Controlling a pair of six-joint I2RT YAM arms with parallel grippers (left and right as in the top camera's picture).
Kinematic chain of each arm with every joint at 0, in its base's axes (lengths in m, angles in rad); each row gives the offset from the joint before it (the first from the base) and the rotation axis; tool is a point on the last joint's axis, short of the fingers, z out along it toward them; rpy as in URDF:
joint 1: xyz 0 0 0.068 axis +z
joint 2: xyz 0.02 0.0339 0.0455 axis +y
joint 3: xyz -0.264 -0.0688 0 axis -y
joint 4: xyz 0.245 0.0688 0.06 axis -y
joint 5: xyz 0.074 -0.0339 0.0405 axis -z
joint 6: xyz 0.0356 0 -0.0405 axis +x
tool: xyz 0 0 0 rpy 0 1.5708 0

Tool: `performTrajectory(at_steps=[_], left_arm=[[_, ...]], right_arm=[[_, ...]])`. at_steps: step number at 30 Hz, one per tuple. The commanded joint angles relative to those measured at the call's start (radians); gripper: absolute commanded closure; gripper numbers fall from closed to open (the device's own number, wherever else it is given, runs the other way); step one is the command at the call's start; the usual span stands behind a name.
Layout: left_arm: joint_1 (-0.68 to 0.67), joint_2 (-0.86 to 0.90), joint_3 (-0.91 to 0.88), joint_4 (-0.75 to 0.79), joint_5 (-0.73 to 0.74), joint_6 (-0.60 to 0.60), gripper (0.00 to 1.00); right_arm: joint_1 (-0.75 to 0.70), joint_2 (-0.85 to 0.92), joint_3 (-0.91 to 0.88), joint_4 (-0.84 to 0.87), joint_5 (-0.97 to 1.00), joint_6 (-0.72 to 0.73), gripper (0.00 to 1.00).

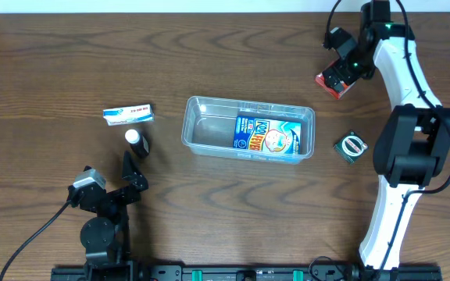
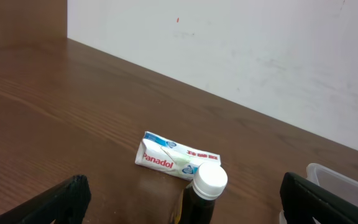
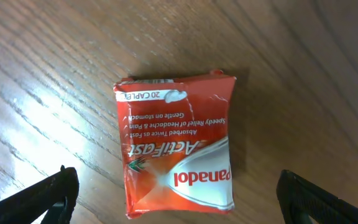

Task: Pack container
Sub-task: 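Grasp the red ActiFast box with the right gripper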

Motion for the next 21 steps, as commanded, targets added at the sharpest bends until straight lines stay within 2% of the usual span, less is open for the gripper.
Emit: performTrajectory(at_steps=[1, 18, 21], left_arm=[[0.006, -0.001, -0.024, -0.033, -0.008, 0.016, 0.02], [0.006, -0.001, -0.024, -0.033, -0.008, 0.016, 0.02], [0.006, -0.001, -0.024, -0.033, -0.008, 0.016, 0.02]], right_arm=[[-0.009, 0.031, -0.004, 0.003, -0.046, -0.087, 0.01], [-0.011, 0.096, -0.006, 0.021, -0.09, -0.095, 0.01], [-0.011, 0.096, -0.006, 0.02, -0.09, -0.082, 0.1]])
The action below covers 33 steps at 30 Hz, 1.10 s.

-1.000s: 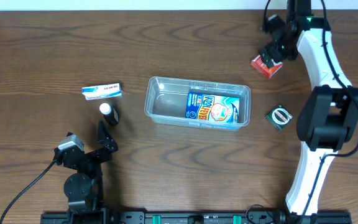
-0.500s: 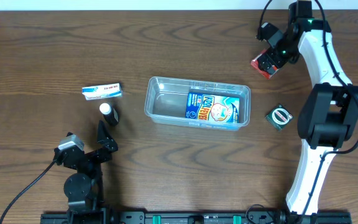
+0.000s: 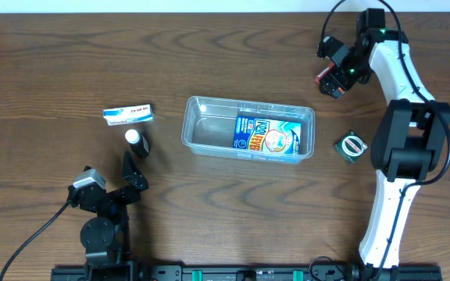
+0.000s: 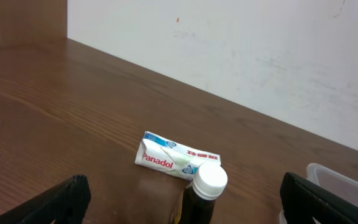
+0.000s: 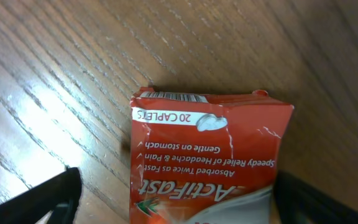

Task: Pack container
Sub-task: 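Grasp the red ActiFast box with the right gripper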

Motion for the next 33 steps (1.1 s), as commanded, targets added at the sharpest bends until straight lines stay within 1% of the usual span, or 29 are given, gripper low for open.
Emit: performTrajectory(at_steps=[1, 4, 13, 19, 24, 29, 33], left_arm=[[0.006, -0.001, -0.024, -0.033, -0.008, 0.016, 0.02], [0.006, -0.001, -0.024, -0.033, -0.008, 0.016, 0.02], [0.006, -0.001, -0.024, -0.033, -0.008, 0.016, 0.02], [0.006, -0.001, -0.024, -0.033, -0.008, 0.016, 0.02], [0.006, -0.001, -0.024, -0.033, -0.008, 0.016, 0.02], [0.006, -0.001, -0.024, -0.033, -0.008, 0.016, 0.02], [0.006, -0.001, -0.024, -0.033, -0.008, 0.016, 0.02]], right_arm=[[-0.008, 0.026, -0.005, 0.0, -0.022, 0.014, 0.12], [-0.008, 0.027, -0.006, 0.0, -0.021, 0.017, 0.13], [-0.008, 0.034, -0.006, 0.0, -0.018, 0.019, 0.27], [-0.008, 0.035, -0.009, -0.001, -0.018, 0.069, 0.34], [-0.008, 0.036, -0.016, -0.003, -0.019, 0.096, 0.35], [-0.007, 0.036, -0.019, -0.003, -0.019, 0.185, 0.31], [-0.007, 0.036, -0.019, -0.003, -0.019, 0.248, 0.32]])
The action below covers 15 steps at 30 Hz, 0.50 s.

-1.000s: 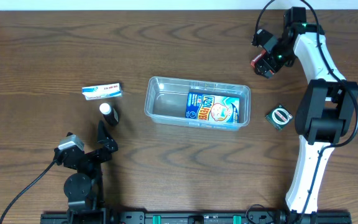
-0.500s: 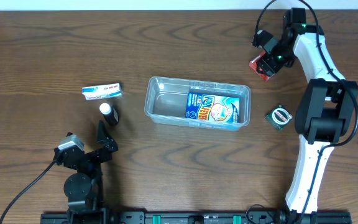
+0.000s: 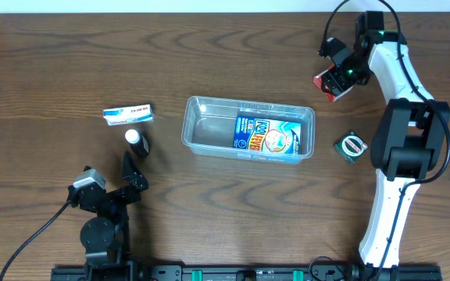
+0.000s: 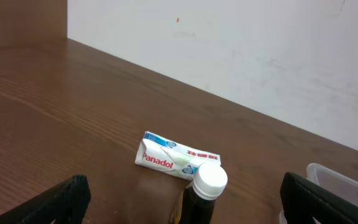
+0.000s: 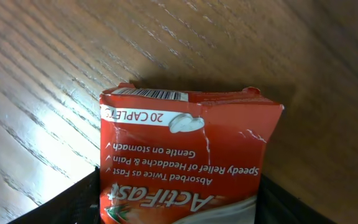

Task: Pack container
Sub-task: 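Grasp the red ActiFast box with the right gripper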

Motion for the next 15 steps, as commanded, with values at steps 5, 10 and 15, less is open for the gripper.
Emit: performTrajectory(at_steps=[5, 10, 15], left_arm=[[0.006, -0.001, -0.024, -0.033, -0.008, 0.016, 0.02], [0.006, -0.001, -0.024, -0.033, -0.008, 0.016, 0.02], [0.006, -0.001, -0.024, -0.033, -0.008, 0.016, 0.02]], right_arm=[[-0.002, 0.025, -0.011, -0.006, -0.019, 0.121, 0.39], [0.008, 0.025, -0.011, -0.018, -0.019, 0.124, 0.47], [0.013, 0.025, -0.011, -0.023, -0.019, 0.126, 0.51]])
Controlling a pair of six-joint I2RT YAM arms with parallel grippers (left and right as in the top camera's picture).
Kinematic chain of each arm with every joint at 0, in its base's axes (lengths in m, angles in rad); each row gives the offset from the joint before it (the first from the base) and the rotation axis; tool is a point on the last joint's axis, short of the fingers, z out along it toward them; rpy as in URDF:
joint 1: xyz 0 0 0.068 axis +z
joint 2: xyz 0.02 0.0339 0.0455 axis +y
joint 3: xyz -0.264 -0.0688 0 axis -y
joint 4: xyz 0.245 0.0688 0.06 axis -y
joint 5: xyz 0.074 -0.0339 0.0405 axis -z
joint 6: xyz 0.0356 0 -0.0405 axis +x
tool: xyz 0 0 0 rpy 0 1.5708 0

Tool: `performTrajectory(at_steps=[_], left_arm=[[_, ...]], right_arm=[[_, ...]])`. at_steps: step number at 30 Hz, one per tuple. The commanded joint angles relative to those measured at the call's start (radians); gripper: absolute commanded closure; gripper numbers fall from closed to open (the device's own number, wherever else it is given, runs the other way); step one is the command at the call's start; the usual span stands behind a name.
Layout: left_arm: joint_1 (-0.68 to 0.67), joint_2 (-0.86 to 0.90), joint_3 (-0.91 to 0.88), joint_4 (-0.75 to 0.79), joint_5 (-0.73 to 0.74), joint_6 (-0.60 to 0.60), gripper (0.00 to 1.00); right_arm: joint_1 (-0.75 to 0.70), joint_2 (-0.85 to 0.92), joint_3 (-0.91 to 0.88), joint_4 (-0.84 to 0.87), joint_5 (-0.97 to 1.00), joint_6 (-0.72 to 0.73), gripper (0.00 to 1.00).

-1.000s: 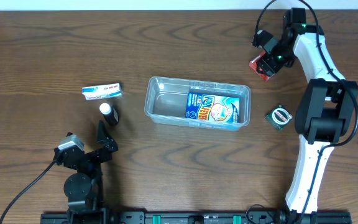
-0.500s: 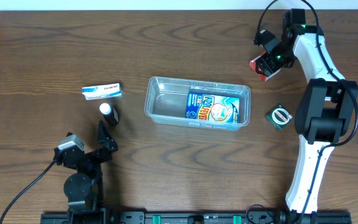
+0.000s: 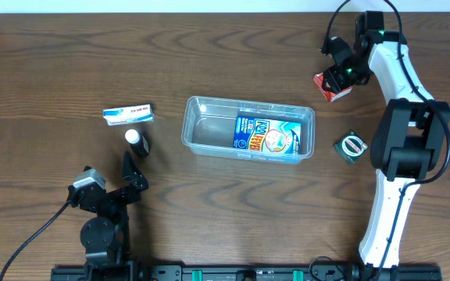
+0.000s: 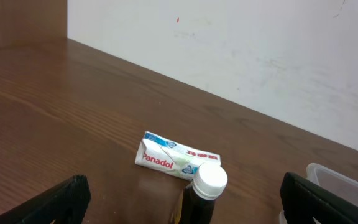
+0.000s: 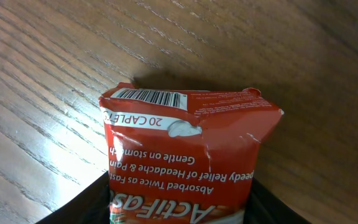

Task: Pack container
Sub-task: 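Grasp the red ActiFast box with the right gripper, then lift the red box and carry it over the container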

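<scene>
A clear plastic container (image 3: 209, 101) stands mid-table with a blue printed pack (image 3: 266, 136) lying in its right half. At the far right, my right gripper (image 3: 338, 76) is shut on a crumpled red Panadol ActiFast box (image 3: 328, 86). In the right wrist view the box (image 5: 185, 143) fills the gap and both fingers (image 5: 92, 205) press its sides. My left gripper (image 3: 131, 176) rests open low at the left. Just ahead of it stands a dark bottle with a white cap (image 4: 207, 186), and beyond that lies a white-and-blue Panadol box (image 4: 173, 157).
A small round green-and-black item (image 3: 351, 147) lies right of the container, near the right arm's base. The white-and-blue box (image 3: 128, 115) and the bottle (image 3: 137, 141) sit left of the container. A white wall runs along the table's far edge.
My right gripper's fingers have closed in from a little way off the red box's sides to pressing against it. The left arm and everything else are unchanged.
My right gripper was wide open above the red box, which lay flat in full view. It was then lower, with the box filling more of the view. The fingers then stood near its sides, and now they grip it. The left arm stayed still.
</scene>
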Motion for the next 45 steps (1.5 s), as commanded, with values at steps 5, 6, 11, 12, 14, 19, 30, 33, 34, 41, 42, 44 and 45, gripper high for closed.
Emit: performTrajectory(at_steps=[5, 6, 11, 12, 14, 19, 30, 33, 34, 41, 42, 44, 45], left_arm=[[0.006, -0.001, -0.024, -0.033, -0.008, 0.016, 0.02], [0.006, -0.001, -0.024, -0.033, -0.008, 0.016, 0.02], [0.006, -0.001, -0.024, -0.033, -0.008, 0.016, 0.02], [0.006, -0.001, -0.024, -0.033, -0.008, 0.016, 0.02], [0.006, -0.001, -0.024, -0.033, -0.008, 0.016, 0.02], [0.006, -0.001, -0.024, -0.033, -0.008, 0.016, 0.02], [0.006, -0.001, -0.024, -0.033, -0.008, 0.016, 0.02], [0.006, -0.001, -0.024, -0.033, -0.008, 0.016, 0.02], [0.006, -0.001, -0.024, -0.033, -0.008, 0.016, 0.02], [0.006, -0.001, -0.024, -0.033, -0.008, 0.016, 0.02], [0.006, -0.001, -0.024, -0.033, -0.008, 0.016, 0.02], [0.006, -0.001, -0.024, -0.033, -0.008, 0.016, 0.02], [0.006, -0.001, -0.024, -0.033, -0.008, 0.016, 0.02]], right_arm=[[0.009, 0.001, -0.002, -0.012, -0.016, 0.099, 0.51], [0.009, -0.009, -0.001, -0.013, -0.016, 0.119, 0.51], [0.009, -0.108, 0.015, -0.017, -0.092, 0.254, 0.42], [0.009, -0.133, 0.015, -0.018, -0.128, 0.274, 0.41], [0.009, -0.189, 0.015, -0.018, -0.213, 0.325, 0.41], [0.013, -0.323, 0.015, -0.017, -0.449, 0.453, 0.46], [0.173, -0.441, 0.015, -0.059, -0.756, 0.536, 0.5], [0.266, -0.441, 0.008, -0.069, -0.739, 0.536, 0.5], [0.29, -0.441, 0.006, -0.07, -0.734, 0.536, 0.5], [0.514, -0.433, -0.003, -0.095, -0.401, 0.664, 0.53], [0.549, -0.433, -0.007, -0.098, -0.33, 0.695, 0.55], [0.605, -0.433, -0.017, -0.099, -0.205, 0.76, 0.55], [0.637, -0.433, -0.023, -0.097, -0.134, 0.798, 0.55]])
